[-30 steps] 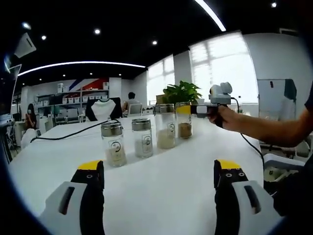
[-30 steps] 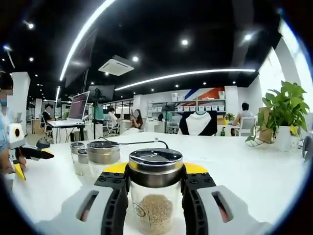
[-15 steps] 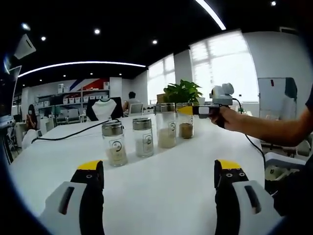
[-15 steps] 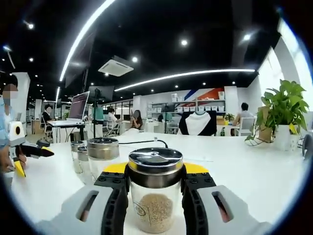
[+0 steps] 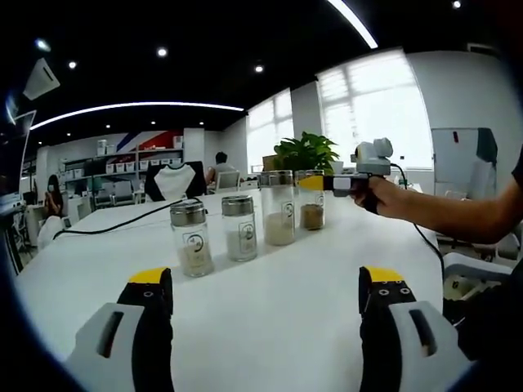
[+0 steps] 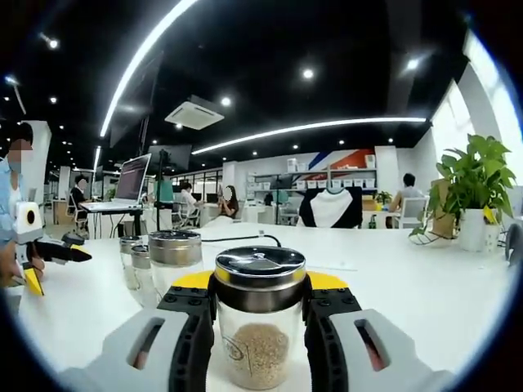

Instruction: Rotate the seasoning bottle until the label or dispensing opening points toward the visible target arrow and the bottle remains upright within the marked orientation range

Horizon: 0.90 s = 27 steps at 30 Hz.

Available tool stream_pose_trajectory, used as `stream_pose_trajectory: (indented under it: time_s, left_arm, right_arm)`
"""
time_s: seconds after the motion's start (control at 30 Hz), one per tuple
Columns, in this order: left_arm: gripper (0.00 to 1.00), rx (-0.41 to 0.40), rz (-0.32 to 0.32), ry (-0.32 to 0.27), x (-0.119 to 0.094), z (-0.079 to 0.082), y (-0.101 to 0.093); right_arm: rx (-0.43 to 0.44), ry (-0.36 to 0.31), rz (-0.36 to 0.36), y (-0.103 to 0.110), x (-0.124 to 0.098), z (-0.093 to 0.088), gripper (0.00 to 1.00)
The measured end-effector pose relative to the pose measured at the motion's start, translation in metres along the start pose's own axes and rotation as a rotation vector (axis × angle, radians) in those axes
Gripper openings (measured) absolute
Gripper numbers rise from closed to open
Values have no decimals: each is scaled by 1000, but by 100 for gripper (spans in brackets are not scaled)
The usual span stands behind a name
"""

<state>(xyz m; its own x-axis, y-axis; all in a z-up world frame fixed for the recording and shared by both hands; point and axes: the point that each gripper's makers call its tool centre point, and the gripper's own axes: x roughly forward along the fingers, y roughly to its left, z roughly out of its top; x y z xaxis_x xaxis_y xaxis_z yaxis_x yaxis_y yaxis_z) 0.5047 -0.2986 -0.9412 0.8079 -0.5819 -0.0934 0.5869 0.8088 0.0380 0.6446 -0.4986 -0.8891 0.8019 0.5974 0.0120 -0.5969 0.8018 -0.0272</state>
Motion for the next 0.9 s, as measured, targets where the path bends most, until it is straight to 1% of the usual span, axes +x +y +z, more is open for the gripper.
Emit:
stream_pose_trajectory:
  time_s: [0.1, 0.27, 0.4, 0.53, 0.63, 0.7, 0.77, 0.83, 0.9]
  left_arm:
    - [100, 7, -2, 3, 0, 0, 0]
    - [100, -5, -1, -3, -1, 1, 1]
    - [100, -7, 1, -4, -1, 1, 1]
    - [100, -6, 0, -7, 0, 2, 0]
    - [100, -3, 9, -17, 0, 3, 1]
    - [100, -5, 11, -20, 0, 3, 1]
    - [100, -4, 17, -22, 0, 4, 1]
    - [100, -3, 22, -28, 0, 6, 1]
    - [100, -3, 24, -34, -1, 8, 1]
  right_arm:
    - [10, 17, 9, 4, -4, -3, 45]
    - [3, 27, -12, 8, -19, -7, 50]
    - [32, 41, -14, 13, -30, -10, 52]
    - [43, 30, -20, 20, -46, -8, 53]
    - [25, 23, -17, 26, -53, -7, 53]
    - [-6, 10, -18, 32, -59, -5, 53]
    - [-23, 3, -7, 42, -65, -4, 53]
    - [-36, -1, 11, 52, -69, -5, 56]
    - [-61, 0, 14, 61, -72, -5, 60]
